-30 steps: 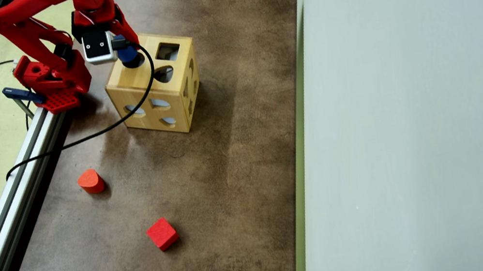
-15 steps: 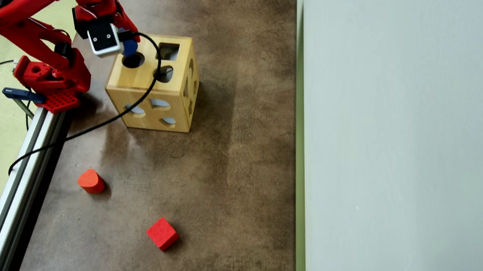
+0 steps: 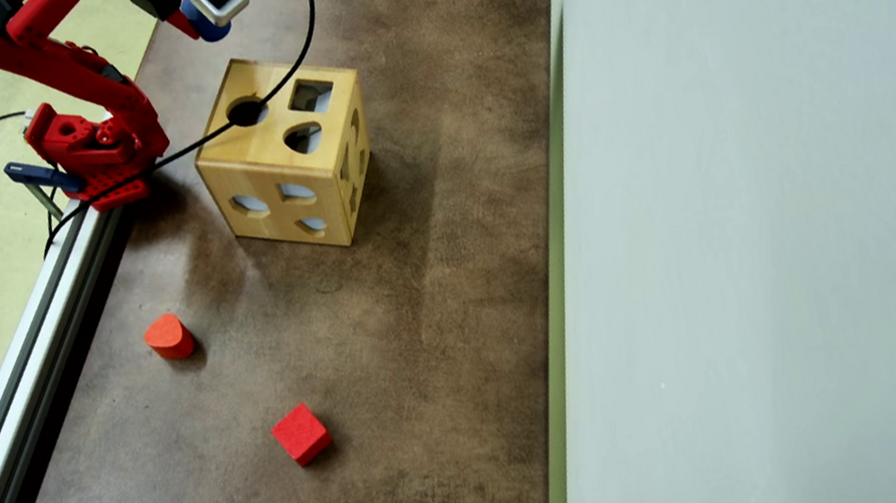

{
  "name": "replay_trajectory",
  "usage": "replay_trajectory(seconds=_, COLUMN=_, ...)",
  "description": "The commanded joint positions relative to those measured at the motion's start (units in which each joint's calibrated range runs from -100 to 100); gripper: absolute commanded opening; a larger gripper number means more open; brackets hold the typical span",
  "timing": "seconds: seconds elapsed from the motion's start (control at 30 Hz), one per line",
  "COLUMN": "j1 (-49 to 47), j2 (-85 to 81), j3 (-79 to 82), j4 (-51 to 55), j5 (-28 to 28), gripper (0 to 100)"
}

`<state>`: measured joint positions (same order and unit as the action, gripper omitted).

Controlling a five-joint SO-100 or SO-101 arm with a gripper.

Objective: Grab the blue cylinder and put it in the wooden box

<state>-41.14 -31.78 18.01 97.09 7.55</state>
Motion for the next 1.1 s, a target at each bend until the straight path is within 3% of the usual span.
replay_trajectory(seconds=0.0, j1=3.2, j2=-0.9, j3=-0.4, j4=-0.1, j5=-0.1, gripper=2)
replay_trajectory(seconds=0.5, j1=31.0, j2=-1.0, j3=-0.3, j4=0.1, j5=-0.1, gripper=2)
replay_trajectory(seconds=1.07, j1=33.6, j2=-1.0, j3=2.0, j4=-0.1, j5=-0.1, gripper=2)
